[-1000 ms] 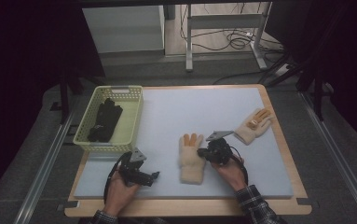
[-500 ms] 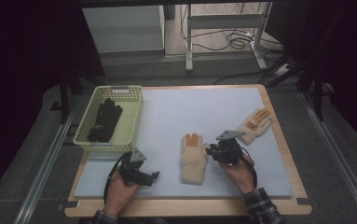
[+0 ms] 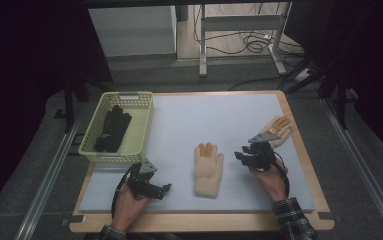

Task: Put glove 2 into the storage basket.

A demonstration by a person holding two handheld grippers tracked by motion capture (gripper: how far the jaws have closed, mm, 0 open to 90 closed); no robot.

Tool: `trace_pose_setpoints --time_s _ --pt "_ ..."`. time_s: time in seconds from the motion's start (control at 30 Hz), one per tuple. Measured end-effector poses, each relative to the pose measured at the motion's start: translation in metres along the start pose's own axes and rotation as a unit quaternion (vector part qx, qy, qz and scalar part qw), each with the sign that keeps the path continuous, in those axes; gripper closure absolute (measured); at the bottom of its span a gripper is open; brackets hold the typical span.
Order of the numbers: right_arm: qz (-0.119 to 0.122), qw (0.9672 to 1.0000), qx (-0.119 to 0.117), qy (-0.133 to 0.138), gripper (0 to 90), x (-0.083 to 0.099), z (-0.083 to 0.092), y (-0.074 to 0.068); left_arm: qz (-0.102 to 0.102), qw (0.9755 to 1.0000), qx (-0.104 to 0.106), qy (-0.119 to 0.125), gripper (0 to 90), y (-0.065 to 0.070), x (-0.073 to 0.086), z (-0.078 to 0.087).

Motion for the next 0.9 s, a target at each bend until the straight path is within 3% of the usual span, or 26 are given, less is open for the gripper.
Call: trace_pose_setpoints --time_s 0.23,0.5,0.7,0.9 --pt "-0.015 0.9989 0.044 -0.002 60.6 -0.005 0.009 0.037 0.000 1.0000 0.000 0.000 0.0 0.000 0.000 0.000" --pt "-0.041 0.9944 0.097 -0.009 61.9 -0.005 0.015 0.080 -0.001 1.0000 0.000 -0.001 0.0 0.000 0.000 0.000" --pt "-0.066 0.9900 0.124 -0.014 53.2 -0.003 0.007 0.104 -0.001 1.0000 0.000 -0.001 0.0 0.000 0.000 0.000" --pt "-0.075 0.9870 0.141 -0.025 41.1 0.000 -0.010 0.115 -0.001 1.0000 0.000 -0.001 0.0 0.000 0.000 0.000"
Point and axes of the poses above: each handheld gripper's, and its own axes: z roughly backward along the jaws, x roughly out of its underside, y roughly to its right, the point moved 1 cm from there along -z, roughly forward along the jaws, and after that the axes turned 9 degrees about x, right-handed, at the moved point
